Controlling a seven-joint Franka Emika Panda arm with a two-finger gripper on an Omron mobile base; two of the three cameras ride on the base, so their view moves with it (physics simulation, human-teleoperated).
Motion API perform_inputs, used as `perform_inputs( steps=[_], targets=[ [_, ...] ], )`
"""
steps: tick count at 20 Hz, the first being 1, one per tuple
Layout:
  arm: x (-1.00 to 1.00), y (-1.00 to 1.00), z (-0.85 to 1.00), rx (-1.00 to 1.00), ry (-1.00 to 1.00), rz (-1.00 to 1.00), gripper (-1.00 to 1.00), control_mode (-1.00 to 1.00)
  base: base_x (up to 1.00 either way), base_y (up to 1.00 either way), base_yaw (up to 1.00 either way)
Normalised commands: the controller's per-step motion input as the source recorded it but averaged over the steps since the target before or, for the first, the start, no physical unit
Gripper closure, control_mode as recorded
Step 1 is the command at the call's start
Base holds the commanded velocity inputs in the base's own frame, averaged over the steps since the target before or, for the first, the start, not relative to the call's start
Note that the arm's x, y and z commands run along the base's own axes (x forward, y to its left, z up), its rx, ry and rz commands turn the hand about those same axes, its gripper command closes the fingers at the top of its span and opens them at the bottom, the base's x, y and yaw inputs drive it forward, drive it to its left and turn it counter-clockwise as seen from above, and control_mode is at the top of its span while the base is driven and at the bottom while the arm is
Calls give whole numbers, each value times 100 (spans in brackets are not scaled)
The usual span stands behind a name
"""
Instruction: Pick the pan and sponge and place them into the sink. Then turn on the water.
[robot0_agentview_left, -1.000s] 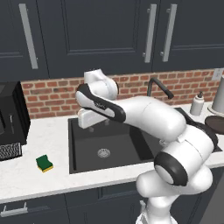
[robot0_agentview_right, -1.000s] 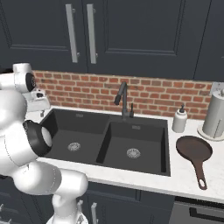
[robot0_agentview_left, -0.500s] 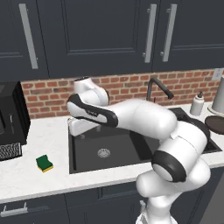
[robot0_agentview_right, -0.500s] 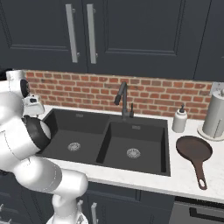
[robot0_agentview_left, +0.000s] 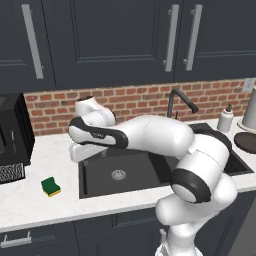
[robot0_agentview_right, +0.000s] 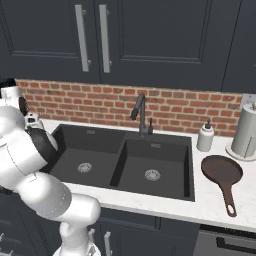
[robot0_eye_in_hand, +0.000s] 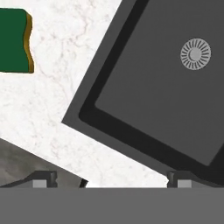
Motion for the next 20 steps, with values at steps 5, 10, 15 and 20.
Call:
perform_inputs(
  steps=[5,10,15,20],
  targets=[
    [0,34,-10,0,0,0,-100,-100,0,0,0],
    [0,32,-2,1,0,-1,-100,-100,0,0,0],
    [0,41,-6,2,-10,-8,-100,-100,0,0,0],
    [1,42,-10,1,-6,-7,-100,-100,0,0,0]
  ],
)
